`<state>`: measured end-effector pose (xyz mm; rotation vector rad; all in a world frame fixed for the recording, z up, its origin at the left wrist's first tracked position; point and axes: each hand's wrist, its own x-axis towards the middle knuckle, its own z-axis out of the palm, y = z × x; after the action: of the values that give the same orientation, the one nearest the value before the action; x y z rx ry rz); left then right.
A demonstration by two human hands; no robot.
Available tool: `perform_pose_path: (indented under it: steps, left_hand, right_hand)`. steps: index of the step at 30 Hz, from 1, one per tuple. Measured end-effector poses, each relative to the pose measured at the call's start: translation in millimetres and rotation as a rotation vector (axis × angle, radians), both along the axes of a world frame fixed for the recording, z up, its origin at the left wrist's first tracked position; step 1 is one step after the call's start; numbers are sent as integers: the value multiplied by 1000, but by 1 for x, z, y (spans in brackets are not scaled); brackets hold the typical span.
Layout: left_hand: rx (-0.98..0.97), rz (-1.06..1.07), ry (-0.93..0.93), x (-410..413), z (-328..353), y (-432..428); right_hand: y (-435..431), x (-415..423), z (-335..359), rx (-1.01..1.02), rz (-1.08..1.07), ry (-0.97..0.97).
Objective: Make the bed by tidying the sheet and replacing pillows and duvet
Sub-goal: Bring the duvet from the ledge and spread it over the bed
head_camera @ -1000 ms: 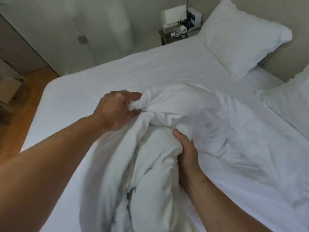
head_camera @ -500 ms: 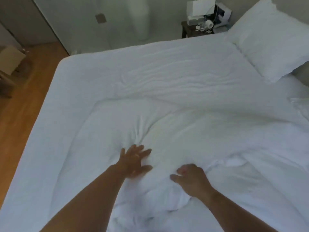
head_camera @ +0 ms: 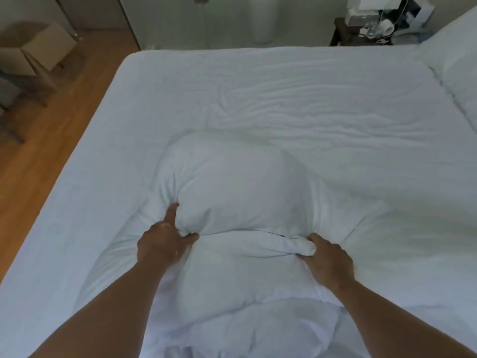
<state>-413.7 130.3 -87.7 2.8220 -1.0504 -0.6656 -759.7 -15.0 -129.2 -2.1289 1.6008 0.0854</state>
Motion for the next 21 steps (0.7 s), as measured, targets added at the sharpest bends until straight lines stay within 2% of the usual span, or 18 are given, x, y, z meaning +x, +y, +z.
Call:
perform_pose_path:
  steps: [2,5,9,13,16,18,19,21]
  left_hand:
    - [-96,71,29,8,11,-9]
    - [-315,159,-25,33,61,-48]
    - [-674,129,-219,76,174,-142]
    - [-986,99,-436,97,278,-239]
    - [-1177,41,-393,82,294,-288]
    - [-1049,-55,-284,69,262,-304]
    - [-846,-112,-264,64,236,-308]
    - [-330,-210,-268,52,183,-305]
  right_hand:
    - [-18,17,15,-9,-131,-207]
    - [-88,57,88,-160,-186,-467]
    - [-182,111,214,-379,-144,-733]
    - [-254,132,299,-499,-239,-960]
    - [-289,128,323,-668,-343,-1109]
    - [-303,114,303,-771,-341,-999]
    - [-310,103,283,-756,-303,-858]
    - [-311,82,234,-515,-217,-379]
